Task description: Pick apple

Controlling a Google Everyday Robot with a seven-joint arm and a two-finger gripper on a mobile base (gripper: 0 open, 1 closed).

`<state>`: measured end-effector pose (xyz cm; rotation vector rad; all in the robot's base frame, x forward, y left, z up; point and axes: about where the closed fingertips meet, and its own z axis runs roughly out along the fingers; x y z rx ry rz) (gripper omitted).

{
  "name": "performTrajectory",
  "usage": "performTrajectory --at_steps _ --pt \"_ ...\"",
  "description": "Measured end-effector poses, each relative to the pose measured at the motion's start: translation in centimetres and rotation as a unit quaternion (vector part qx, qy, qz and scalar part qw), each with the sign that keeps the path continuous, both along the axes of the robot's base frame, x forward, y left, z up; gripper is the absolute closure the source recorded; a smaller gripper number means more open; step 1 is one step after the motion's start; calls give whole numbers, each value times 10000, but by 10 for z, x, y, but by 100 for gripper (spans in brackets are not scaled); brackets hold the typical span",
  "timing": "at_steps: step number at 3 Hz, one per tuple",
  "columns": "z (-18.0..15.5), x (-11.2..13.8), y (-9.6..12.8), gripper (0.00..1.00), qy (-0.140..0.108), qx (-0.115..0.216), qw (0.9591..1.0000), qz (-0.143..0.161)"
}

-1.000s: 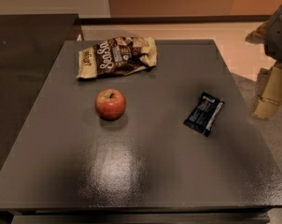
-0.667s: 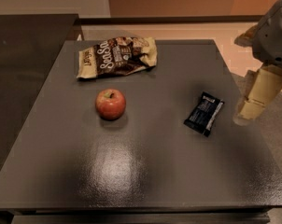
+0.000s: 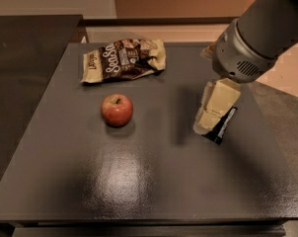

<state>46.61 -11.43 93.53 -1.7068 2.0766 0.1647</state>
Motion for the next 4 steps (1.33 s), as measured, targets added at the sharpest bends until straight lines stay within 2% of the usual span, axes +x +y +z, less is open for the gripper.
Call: performTrajectory --at_steps 1,2,4 --pt "-15 10 42 0 -20 209 9995 220" --pt "-29 24 75 0 17 325 9990 307" --pt "-57 29 122 0 271 402 9973 546"
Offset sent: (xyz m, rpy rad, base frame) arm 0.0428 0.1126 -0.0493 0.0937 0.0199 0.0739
